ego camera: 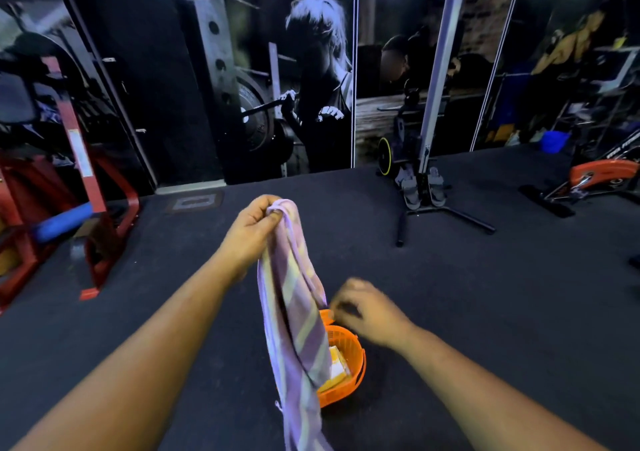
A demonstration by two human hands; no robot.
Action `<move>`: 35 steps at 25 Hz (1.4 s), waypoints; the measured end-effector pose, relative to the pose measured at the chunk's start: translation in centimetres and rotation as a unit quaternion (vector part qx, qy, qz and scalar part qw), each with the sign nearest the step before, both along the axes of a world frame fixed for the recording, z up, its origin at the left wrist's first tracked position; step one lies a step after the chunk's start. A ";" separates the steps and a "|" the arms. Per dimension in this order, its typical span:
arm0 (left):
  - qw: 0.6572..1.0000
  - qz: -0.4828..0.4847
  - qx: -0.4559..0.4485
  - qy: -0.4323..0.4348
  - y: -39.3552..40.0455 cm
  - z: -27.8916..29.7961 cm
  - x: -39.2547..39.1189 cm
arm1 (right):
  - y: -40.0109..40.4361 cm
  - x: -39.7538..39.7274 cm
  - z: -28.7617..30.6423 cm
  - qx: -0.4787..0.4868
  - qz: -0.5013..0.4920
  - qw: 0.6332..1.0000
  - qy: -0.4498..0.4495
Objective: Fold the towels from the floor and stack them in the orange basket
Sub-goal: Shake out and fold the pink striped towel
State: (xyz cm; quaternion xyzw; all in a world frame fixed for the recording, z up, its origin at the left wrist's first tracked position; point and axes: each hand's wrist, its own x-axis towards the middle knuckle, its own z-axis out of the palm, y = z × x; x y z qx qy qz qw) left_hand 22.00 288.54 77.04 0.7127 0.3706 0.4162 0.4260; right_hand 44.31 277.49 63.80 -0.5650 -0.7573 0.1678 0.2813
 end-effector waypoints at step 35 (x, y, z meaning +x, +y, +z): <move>0.969 0.239 0.035 0.049 6.1 -1.2 -8.8 | 1.6 8.5 12.4 0.179 -0.306 0.934 0.048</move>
